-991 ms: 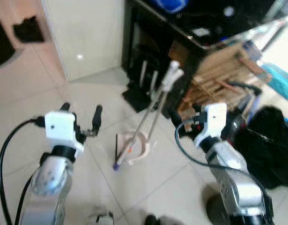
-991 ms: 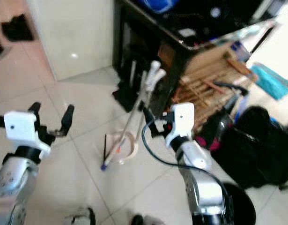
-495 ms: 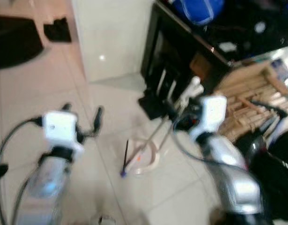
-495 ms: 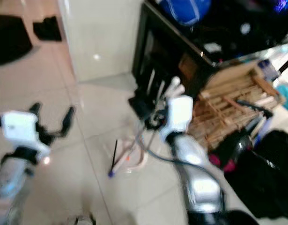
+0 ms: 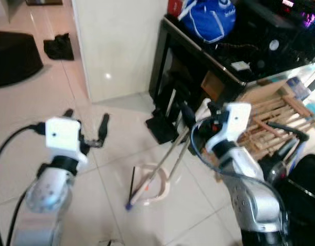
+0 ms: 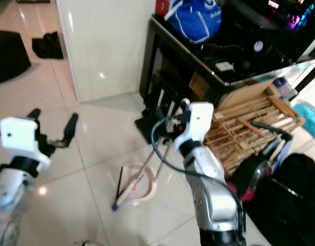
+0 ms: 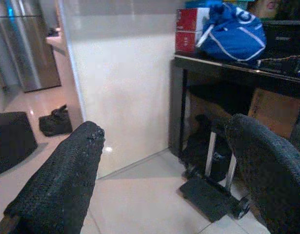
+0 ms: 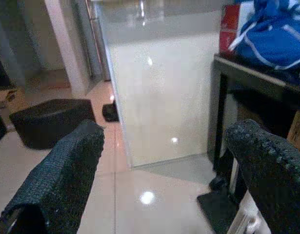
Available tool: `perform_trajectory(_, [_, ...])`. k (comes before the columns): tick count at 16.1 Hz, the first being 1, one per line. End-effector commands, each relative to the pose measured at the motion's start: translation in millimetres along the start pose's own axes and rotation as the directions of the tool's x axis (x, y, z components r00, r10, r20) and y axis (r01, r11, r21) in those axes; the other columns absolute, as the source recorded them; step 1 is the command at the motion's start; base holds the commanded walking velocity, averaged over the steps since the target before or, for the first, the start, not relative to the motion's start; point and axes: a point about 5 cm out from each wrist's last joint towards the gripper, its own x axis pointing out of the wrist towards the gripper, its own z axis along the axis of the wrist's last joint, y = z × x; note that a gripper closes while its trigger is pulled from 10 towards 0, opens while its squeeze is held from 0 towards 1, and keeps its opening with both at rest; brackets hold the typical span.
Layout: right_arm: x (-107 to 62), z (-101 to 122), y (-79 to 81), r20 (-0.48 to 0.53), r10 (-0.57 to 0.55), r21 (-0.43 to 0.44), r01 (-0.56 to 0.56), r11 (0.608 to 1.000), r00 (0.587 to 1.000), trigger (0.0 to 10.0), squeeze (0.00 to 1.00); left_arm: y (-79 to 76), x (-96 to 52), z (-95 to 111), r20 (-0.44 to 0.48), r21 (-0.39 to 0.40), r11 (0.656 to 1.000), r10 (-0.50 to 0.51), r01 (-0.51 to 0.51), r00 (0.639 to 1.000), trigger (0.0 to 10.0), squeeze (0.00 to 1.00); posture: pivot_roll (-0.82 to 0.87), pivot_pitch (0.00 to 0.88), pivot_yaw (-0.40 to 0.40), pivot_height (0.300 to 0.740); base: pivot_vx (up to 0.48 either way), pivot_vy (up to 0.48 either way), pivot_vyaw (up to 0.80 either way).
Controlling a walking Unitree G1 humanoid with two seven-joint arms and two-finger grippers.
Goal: Sweep floor
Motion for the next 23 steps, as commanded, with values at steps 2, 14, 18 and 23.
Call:
perform_trajectory(2, [-3.9,4,-13.6,0.008,-0.051,-0.028,0.051,0.998,0.999,10.0,0.0,-10.3,2.3,0,-0.005,-0.015,0.998,-0.053,0.053,0.999,10.0,0.0,0.2,0.098,-0.134,0.74,0.324,0.0,0.0])
perform_trajectory(14, [-0.3,-15,-18.9,-0.099,-0.092,-0.093,0.083,0.992,0.991,10.0,0.0,-29.1,25.2,5,0.02,-0.013,0.979,-0.205,0.205,0.979,10.0,0.0,0.19,0.095,0.0,0.74,0.327,0.0,0.0])
perform_trajectory(18, [-1.0,-3,-18.4,-0.032,-0.109,-0.085,0.106,0.991,0.993,10.0,0.0,-24.9,31.2,10,0.049,-0.01,0.978,-0.207,0.208,0.977,10.0,0.0,0.18,0.103,-0.01,0.74,0.165,0.0,0.0])
perform_trajectory(23, [-6.3,47,-15.6,0.284,-0.086,0.007,0.088,0.996,0.955,10.0,0.0,-22.2,14.1,23,0.148,-0.047,0.98,-0.185,0.194,0.972,10.0,0.0,0.19,0.121,-0.06,0.74,0.0,0.0,0.0])
